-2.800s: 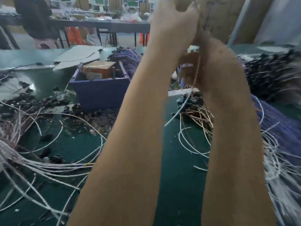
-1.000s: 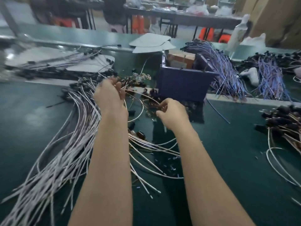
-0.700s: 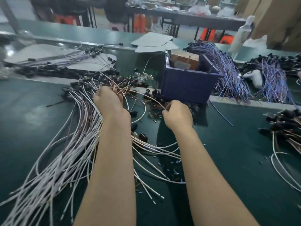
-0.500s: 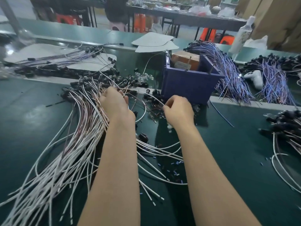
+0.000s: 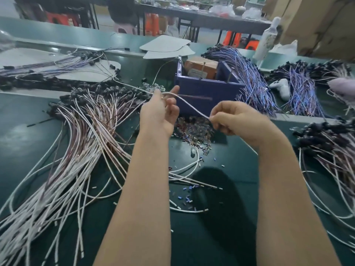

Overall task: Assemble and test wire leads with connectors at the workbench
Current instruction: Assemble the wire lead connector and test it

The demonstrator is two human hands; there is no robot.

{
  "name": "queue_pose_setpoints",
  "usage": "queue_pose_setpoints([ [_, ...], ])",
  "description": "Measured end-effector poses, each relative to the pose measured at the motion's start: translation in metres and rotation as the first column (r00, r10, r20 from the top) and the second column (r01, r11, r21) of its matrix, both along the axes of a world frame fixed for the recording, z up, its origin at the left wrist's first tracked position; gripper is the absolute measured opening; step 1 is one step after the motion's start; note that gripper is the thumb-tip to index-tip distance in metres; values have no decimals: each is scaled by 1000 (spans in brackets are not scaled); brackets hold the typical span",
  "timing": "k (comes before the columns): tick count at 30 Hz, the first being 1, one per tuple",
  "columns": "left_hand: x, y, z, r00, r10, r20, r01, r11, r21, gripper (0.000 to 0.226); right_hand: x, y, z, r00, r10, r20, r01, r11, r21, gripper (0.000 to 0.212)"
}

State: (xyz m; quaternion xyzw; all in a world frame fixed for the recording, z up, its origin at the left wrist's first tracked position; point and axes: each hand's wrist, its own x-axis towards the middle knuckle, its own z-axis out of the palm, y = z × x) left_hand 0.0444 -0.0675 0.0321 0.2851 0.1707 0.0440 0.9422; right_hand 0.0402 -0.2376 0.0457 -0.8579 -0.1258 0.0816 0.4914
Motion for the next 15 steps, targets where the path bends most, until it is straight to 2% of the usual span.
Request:
queue_pose_setpoints([
  [2, 2, -10, 4, 997, -64, 40, 66, 997, -47, 28, 1, -5, -7, 999, 8, -50, -14, 992, -123, 17],
  [5, 2, -20, 8, 993, -82, 82, 92, 987, -133, 30, 5, -5, -11, 997, -11, -77, 1, 991, -131, 17],
  [7, 1, -27, 10, 990, -98, 100, 113, 980, -165, 29, 12, -5, -13, 993, -119, 14, 120, 982, -146, 19],
  [10, -1, -31, 13, 986, -117, 123, 132, 983, -125, 25, 19, -4, -14, 950, -268, 158, 289, 949, -124, 16],
  [15, -6, -34, 19, 972, -110, 209, 112, 994, 2, 21, 22, -3, -12, 879, -371, 298, 404, 913, -56, 10],
])
